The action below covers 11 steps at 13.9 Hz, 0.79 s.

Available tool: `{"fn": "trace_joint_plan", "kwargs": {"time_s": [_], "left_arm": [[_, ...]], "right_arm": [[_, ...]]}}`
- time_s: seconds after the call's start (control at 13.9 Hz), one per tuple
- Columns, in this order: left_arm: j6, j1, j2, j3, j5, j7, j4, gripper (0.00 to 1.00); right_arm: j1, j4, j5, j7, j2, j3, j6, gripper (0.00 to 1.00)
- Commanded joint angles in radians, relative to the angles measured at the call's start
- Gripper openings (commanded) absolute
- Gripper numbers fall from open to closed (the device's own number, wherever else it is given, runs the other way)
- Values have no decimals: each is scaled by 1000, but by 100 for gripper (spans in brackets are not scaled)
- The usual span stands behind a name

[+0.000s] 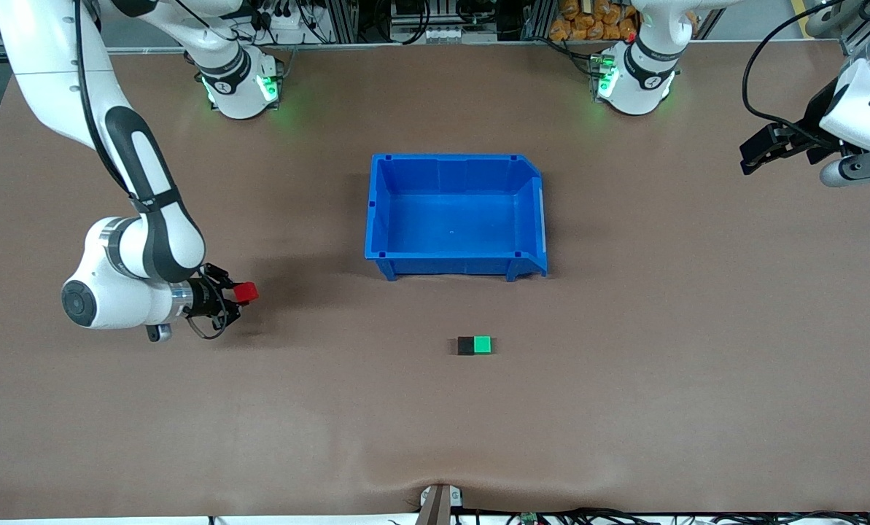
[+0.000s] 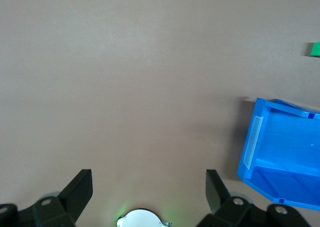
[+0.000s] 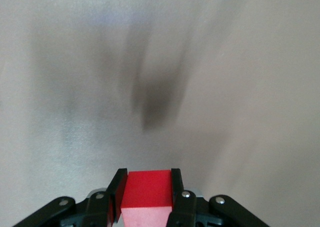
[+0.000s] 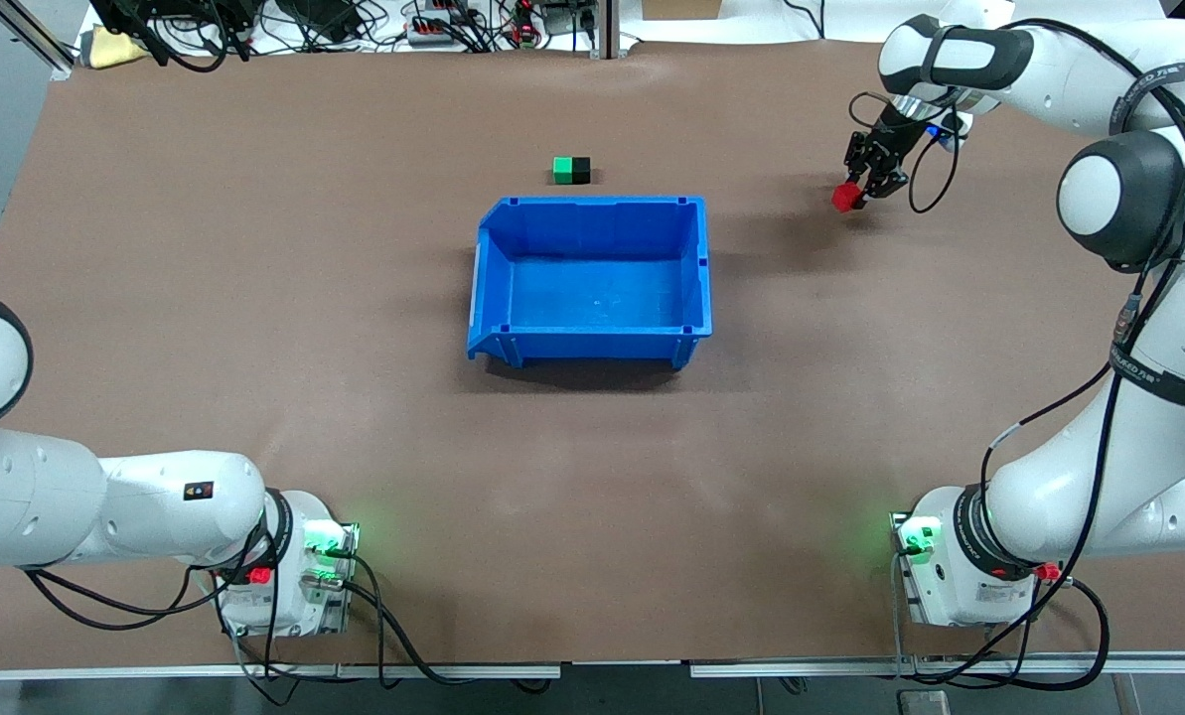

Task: Attach green and red cubes to black cube
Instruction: 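Lift the red cube and carry it toward the black cube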

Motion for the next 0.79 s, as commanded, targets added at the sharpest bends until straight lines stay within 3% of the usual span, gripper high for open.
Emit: {"fn": "trace_joint_plan", "kwargs": {"time_s": [0.0, 0.72], "left_arm": [[-1, 11, 3, -5, -15, 20, 9, 100], [-3, 13, 3, -3, -15, 20, 8, 100]], "right_arm": [[33, 71, 59, 38, 43, -5, -7, 0], [80, 131, 95, 173, 90, -4, 70, 0]]}}
